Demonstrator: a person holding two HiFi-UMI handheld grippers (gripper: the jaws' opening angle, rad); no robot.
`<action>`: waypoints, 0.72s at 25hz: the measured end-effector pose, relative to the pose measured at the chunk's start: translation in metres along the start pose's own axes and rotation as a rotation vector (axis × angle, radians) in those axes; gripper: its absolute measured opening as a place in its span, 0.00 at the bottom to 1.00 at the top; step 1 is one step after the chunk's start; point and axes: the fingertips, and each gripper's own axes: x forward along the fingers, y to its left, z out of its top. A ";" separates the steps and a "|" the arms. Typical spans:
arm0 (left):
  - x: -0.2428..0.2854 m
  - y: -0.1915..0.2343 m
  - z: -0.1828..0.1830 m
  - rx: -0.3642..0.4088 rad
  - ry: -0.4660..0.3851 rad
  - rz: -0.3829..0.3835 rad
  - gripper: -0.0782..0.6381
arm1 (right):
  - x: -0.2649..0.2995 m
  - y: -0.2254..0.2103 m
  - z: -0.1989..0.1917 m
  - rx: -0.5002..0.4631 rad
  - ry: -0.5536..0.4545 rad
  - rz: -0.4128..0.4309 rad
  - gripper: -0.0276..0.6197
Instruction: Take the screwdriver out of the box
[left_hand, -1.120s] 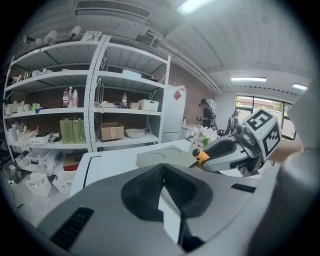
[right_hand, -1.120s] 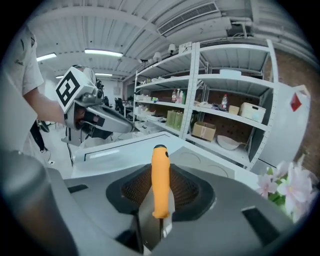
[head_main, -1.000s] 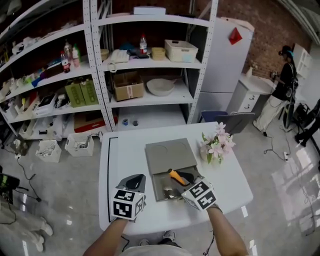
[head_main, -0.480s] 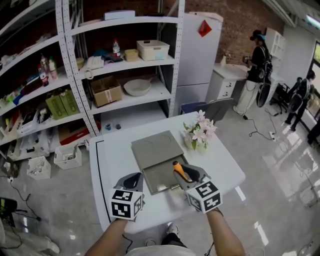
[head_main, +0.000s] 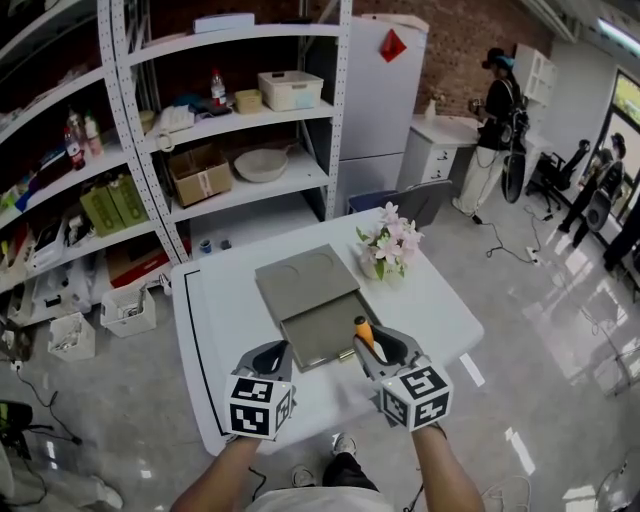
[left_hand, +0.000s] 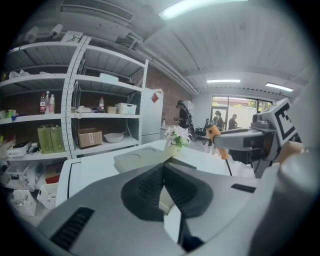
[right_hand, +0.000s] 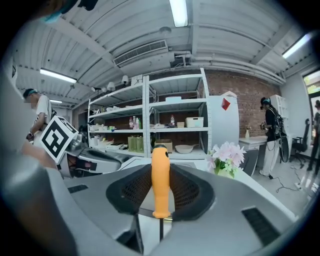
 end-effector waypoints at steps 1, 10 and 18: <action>-0.001 0.000 -0.001 0.003 0.001 0.000 0.12 | -0.001 0.001 -0.001 0.005 0.001 -0.005 0.22; -0.007 0.004 -0.005 -0.009 -0.005 0.005 0.12 | -0.006 0.005 -0.004 0.030 -0.005 -0.008 0.22; -0.010 0.008 -0.006 -0.016 0.001 0.006 0.12 | -0.003 0.009 -0.001 0.029 -0.003 -0.002 0.22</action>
